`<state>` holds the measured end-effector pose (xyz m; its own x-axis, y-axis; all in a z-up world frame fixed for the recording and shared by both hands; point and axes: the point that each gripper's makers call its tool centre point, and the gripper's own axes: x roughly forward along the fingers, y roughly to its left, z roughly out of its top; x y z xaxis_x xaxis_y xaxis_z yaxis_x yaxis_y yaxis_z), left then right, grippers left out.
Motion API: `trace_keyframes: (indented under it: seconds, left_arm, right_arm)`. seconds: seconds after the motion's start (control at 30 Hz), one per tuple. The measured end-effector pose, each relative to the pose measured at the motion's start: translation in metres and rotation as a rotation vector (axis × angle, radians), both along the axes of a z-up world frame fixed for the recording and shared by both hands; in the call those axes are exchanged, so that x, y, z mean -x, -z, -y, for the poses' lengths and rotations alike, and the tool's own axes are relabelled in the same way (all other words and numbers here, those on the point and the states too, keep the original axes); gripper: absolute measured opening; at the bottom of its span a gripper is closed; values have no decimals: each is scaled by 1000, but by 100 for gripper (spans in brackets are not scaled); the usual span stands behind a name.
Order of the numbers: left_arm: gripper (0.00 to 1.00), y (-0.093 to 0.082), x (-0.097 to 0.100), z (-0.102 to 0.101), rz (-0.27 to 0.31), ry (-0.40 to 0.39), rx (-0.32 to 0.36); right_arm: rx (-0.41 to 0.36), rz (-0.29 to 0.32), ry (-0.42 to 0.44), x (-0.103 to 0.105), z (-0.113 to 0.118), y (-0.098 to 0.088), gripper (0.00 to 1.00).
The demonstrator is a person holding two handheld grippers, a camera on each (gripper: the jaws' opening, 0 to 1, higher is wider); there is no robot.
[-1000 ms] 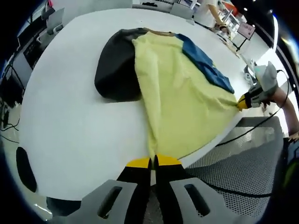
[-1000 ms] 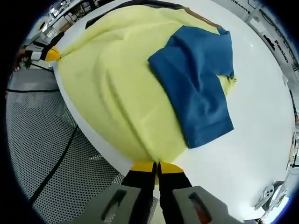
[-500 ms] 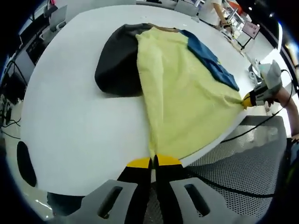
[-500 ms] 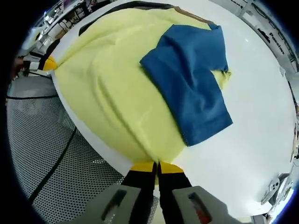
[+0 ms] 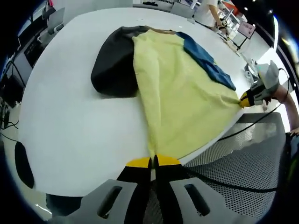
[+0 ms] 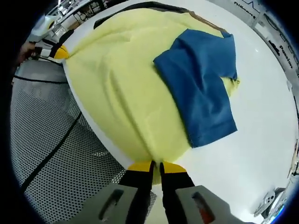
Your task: Fold the garment on the visible template until the final outline fits inside the template.
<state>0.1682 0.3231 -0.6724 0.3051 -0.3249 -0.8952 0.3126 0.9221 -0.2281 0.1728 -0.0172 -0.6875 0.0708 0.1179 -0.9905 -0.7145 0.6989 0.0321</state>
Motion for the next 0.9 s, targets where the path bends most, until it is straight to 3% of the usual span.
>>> trace_keyframes:
  seconds: [0.1, 0.13, 0.2, 0.4, 0.5, 0.6, 0.7, 0.8, 0.9]
  left_arm:
    - [0, -5, -1, -1, 14, 6, -6]
    - [0, -9, -1, -1, 19, 7, -3]
    - [0, -16, -4, 3, 48, 38, 5]
    - [0, -7, 0, 3, 27, 49, -14]
    - [0, -6, 1, -1, 27, 43, -13]
    - [0, -7, 2, -2, 26, 33, -2]
    - [1, -7, 3, -5, 33, 34, -6]
    - [1, -12, 5, -7, 47, 40, 8]
    - [1, -17, 5, -11, 61, 14, 10]
  right_arm:
    - [-13, -9, 15, 4, 6, -9, 10]
    - [-61, 46, 42, -4, 1, -18, 12]
    - [-108, 85, 84, -13, 0, -27, 13]
    - [-115, 266, 182, -56, 19, -40, 20]
    - [-177, 281, 289, -66, 21, -38, 20]
    - [-177, 349, 342, -85, 33, -35, 22]
    - [-171, 371, 374, -97, 40, -30, 20]
    - [-119, 396, 322, -108, 47, -26, 21]
    - [-154, 390, 346, -117, 46, -22, 21]
